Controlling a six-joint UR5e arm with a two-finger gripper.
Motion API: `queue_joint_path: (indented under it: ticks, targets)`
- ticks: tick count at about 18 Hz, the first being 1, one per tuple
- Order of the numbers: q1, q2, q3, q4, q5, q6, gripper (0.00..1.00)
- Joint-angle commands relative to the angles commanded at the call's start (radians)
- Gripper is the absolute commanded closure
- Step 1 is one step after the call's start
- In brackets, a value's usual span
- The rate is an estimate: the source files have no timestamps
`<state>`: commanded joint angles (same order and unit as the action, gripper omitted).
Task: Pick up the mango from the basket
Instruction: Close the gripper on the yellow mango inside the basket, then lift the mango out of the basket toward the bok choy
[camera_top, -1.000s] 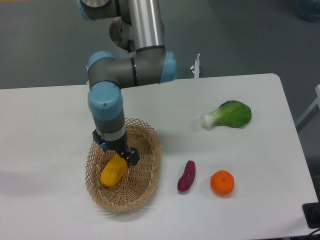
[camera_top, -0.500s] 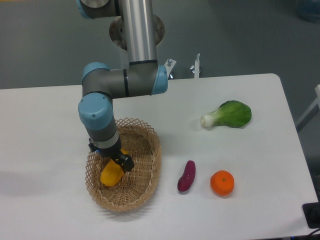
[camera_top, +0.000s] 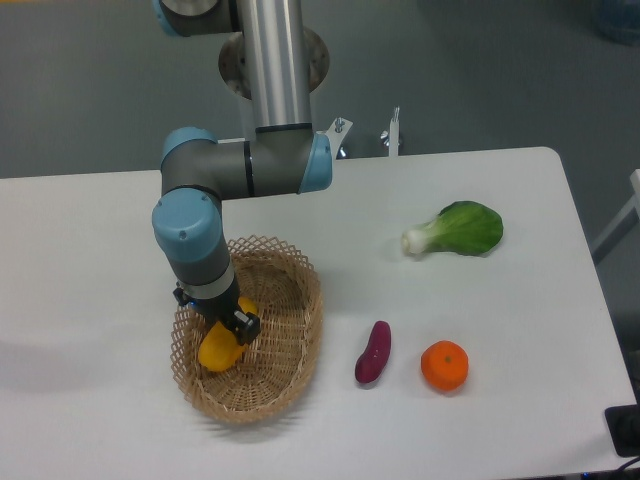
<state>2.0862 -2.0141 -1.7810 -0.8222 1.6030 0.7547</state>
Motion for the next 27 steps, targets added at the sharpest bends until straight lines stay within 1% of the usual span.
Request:
queue_joint_path:
  ticks: [5,7,9,10,12,14,16,20,24,27]
  targets:
    - [0.002,0.008,0.014,-0.002,-0.003,0.005,0.66]
    - [0.005,0.015,0.035,-0.003,-0.009,0.006,0.67]
    - [0.015,0.031,0.072,-0.021,-0.012,0.008,0.67]
    - [0.031,0.038,0.089,-0.026,-0.012,0.021,0.67]
    - [0.067,0.066,0.109,-0.047,-0.031,0.093,0.66]
    - [0.112,0.084,0.135,-0.090,-0.075,0.123,0.66]
    - [0.153,0.092,0.166,-0.142,-0.083,0.147,0.66]
    - [0.251,0.112,0.230,-0.253,-0.106,0.270,0.66]
    - [0.354,0.121,0.282,-0.356,-0.130,0.426,0.66]
    - [0.438,0.140,0.291,-0.402,-0.152,0.556,0.66]
